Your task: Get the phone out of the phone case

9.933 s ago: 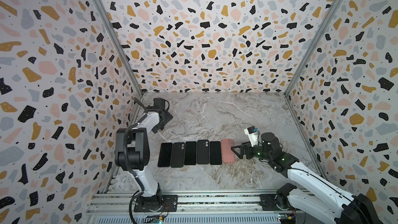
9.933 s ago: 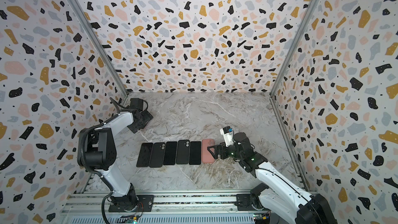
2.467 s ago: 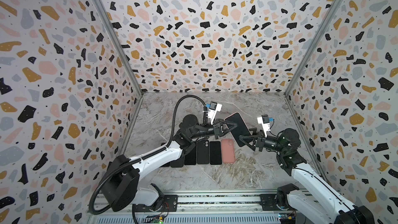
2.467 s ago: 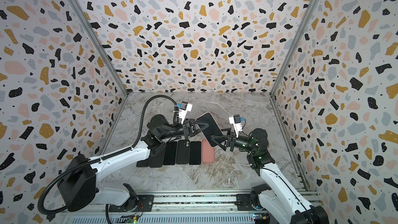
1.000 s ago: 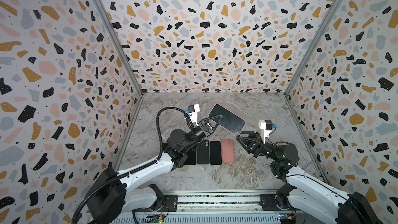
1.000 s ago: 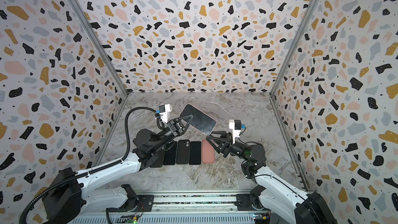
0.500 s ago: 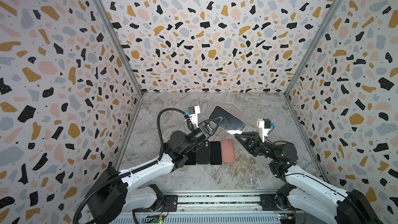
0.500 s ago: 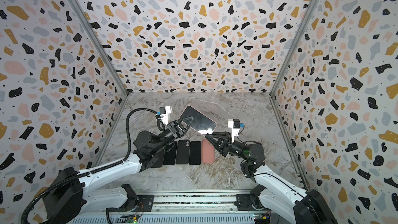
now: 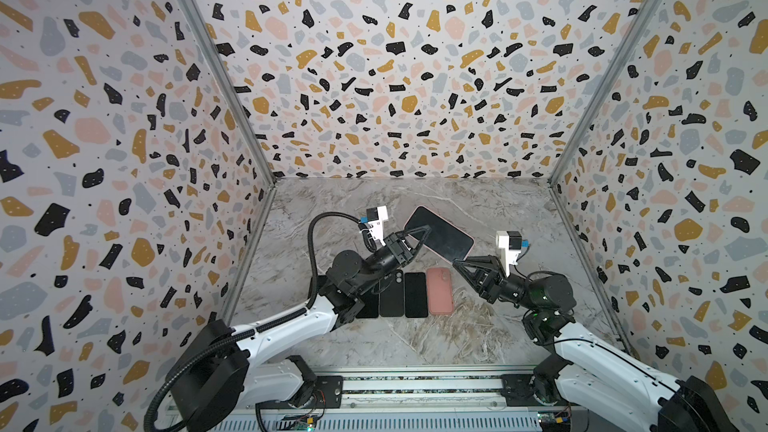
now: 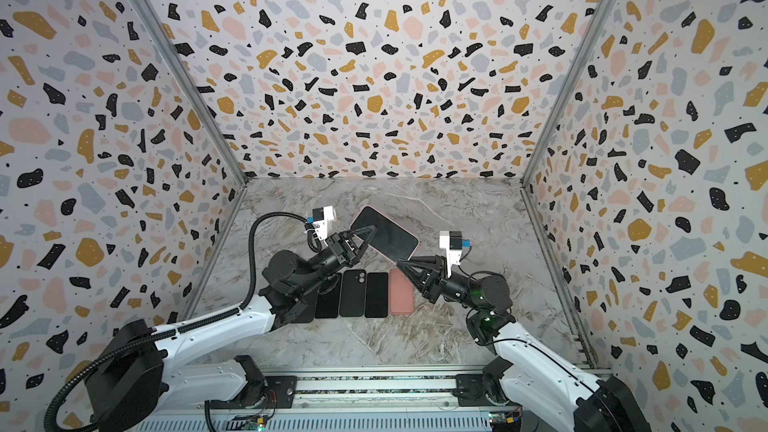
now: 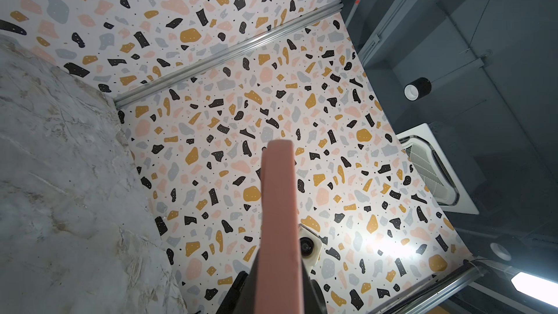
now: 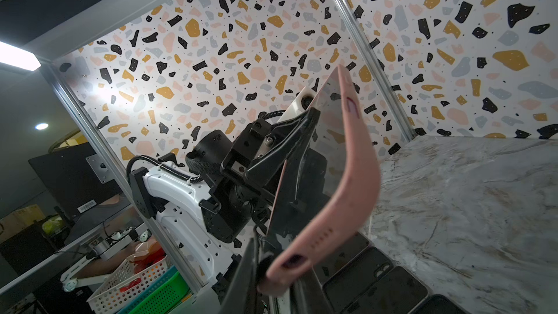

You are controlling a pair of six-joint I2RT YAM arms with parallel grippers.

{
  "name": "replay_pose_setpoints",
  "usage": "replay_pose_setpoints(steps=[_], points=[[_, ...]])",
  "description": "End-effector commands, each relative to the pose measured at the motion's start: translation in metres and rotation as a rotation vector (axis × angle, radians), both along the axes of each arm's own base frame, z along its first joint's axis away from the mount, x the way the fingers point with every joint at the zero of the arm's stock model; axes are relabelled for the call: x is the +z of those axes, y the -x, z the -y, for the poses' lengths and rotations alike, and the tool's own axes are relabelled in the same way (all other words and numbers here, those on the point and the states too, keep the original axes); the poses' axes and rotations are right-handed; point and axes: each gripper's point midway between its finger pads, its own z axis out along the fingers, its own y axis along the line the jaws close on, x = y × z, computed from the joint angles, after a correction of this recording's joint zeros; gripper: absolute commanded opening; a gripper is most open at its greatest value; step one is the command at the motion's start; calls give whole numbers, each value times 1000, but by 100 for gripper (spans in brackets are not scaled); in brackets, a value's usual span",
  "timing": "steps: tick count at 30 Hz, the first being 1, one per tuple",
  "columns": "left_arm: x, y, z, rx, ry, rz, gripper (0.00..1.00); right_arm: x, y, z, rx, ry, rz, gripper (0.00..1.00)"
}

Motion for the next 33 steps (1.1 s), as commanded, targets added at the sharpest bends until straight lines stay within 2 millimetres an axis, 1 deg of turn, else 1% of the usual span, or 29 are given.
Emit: replay_pose_setpoints(steps=[1,7,11,14,19,23,27,30,33], points=[[14,4,8,-33,40,-44,0,7,1,-4,-46,76,179,10],[9,7,20,-74,19,-69,0,2,-5,1,-134,149,257,9],[5,10,27,-101,5,-79,0,4,-7,6,-194,185,327,9],[3,11,30,-110,-3,-84,0,5,-13,12,-266,209,365,10],[0,12,34,-121,-12,-88,0,8,-14,16,-312,229,430,11],[0,13,36,-127,-15,-85,0,11,-16,18,-341,243,458,17],[0,14,36,-131,-13,-84,0,13,-16,17,-341,246,467,20],[0,14,36,-132,-14,-85,0,13,-17,17,-340,248,469,21],[-1,14,36,-137,-13,-87,0,11,-18,16,-342,258,475,27]])
